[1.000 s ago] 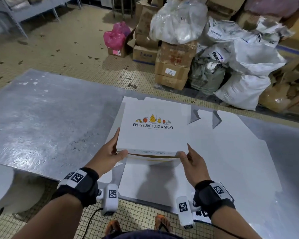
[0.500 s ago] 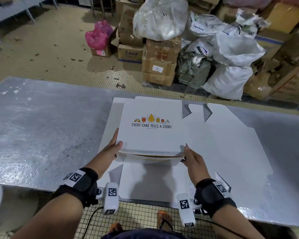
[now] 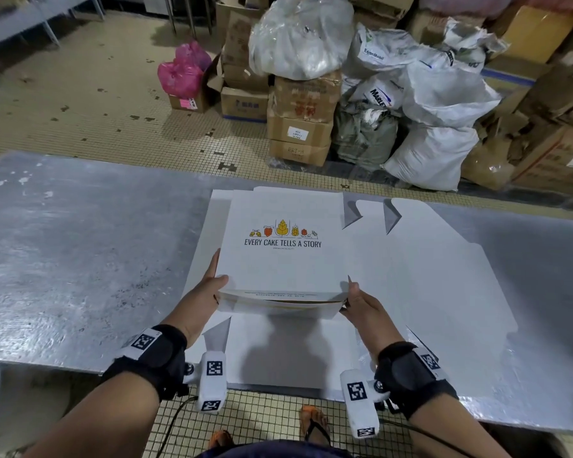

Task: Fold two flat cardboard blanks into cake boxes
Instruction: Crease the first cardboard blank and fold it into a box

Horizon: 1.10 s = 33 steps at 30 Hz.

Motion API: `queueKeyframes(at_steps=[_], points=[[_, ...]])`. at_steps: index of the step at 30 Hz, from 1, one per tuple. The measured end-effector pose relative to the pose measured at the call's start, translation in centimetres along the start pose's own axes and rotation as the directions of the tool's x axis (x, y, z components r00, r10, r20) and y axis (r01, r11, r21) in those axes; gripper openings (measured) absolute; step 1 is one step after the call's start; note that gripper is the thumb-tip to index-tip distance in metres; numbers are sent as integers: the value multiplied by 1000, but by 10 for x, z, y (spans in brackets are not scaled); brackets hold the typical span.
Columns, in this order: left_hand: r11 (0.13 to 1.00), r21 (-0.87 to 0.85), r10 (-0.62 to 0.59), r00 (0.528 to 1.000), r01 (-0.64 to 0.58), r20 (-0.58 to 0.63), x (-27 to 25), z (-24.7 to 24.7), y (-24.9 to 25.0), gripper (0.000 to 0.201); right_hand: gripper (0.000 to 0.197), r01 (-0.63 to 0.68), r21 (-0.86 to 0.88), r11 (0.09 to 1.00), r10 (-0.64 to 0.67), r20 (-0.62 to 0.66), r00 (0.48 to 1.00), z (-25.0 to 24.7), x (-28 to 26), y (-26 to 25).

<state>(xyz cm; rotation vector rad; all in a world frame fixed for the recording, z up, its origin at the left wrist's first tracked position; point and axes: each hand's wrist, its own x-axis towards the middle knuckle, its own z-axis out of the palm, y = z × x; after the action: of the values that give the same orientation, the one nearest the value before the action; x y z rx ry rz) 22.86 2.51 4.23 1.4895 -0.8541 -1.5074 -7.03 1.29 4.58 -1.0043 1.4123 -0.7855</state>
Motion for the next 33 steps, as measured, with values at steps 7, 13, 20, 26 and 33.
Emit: queueKeyframes(at_steps=[7,13,20,26,33], points=[[998,-57,-4,1000,3,-19,3,-8,-11,51,72,62,141,988,-62,-6,998,0,2,-9],[1000,-21,-11,1000,11,19,-2,0,8,39,105,51,176,983,-61,57,996,-9,6,-9],[985,135,118,992,-111,-39,-11,14,13,66,47,121,75,990,-123,20,992,-7,1,-14],[981,148,135,989,-125,-58,-9,11,13,66,47,256,-115,960,-234,175,956,-10,-7,-16],[977,142,170,984,-162,-47,-11,11,16,53,52,169,-26,985,-163,158,974,-7,-9,-23]])
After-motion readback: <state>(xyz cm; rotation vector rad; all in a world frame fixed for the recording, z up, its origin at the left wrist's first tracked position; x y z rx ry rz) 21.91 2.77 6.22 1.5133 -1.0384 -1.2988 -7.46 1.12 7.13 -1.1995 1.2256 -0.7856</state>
